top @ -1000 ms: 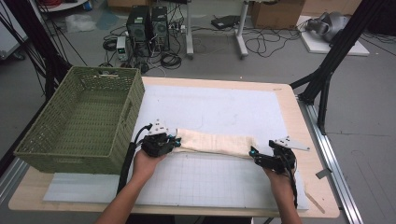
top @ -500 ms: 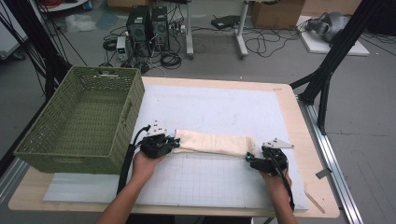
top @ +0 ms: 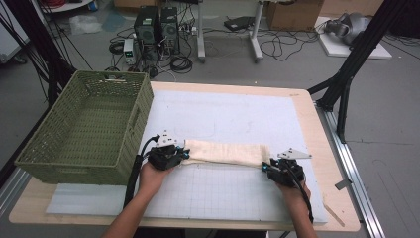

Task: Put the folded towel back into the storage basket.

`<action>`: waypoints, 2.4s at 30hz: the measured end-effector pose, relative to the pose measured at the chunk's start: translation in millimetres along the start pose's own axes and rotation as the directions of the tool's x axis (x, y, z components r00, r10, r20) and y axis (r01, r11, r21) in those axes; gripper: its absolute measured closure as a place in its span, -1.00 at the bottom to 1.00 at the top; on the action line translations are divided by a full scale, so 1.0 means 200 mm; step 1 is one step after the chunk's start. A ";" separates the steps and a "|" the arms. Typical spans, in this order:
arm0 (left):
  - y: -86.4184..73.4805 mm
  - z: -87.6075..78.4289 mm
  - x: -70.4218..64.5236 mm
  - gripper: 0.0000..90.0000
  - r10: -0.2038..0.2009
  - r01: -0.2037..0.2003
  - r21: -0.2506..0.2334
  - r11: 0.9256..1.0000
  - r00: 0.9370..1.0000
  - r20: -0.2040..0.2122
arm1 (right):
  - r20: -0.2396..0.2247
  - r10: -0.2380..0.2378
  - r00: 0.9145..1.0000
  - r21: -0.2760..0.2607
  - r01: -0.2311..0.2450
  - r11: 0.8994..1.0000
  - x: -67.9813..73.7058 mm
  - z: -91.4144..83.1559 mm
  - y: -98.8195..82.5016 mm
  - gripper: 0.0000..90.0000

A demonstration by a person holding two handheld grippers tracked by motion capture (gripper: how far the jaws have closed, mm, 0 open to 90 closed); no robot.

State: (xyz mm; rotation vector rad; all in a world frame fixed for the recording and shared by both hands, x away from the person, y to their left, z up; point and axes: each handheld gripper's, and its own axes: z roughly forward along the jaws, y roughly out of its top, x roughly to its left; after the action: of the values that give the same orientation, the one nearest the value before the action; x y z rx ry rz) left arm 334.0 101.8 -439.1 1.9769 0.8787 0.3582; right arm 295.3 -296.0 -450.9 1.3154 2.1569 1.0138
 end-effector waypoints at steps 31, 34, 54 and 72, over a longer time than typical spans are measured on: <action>-0.02 -0.07 -0.04 0.82 0.032 -0.030 -0.063 0.998 0.999 0.032 | -0.045 -0.068 0.997 -0.129 0.062 0.990 -0.04 -0.07 -0.01 0.83; -0.02 -0.09 -0.05 0.82 0.028 -0.024 -0.092 0.995 0.999 0.043 | -0.052 -0.084 0.995 -0.167 0.074 0.983 -0.04 -0.08 -0.01 0.83; -0.02 -0.23 -0.12 0.82 0.128 -0.107 -0.211 0.972 0.988 0.085 | -0.056 -0.072 0.996 -0.255 0.055 0.965 -0.06 -0.14 0.02 0.83; -0.03 -0.39 -0.14 0.83 0.158 -0.127 -0.294 0.947 0.984 0.083 | -0.104 -0.102 0.989 -0.297 0.067 0.952 -0.03 -0.17 0.14 0.83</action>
State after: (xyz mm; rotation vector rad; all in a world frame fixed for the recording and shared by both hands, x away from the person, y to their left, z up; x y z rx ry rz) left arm 268.8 133.6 -399.6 1.7736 0.5807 0.4352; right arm 291.8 -305.9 -407.8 1.0387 2.0284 1.3462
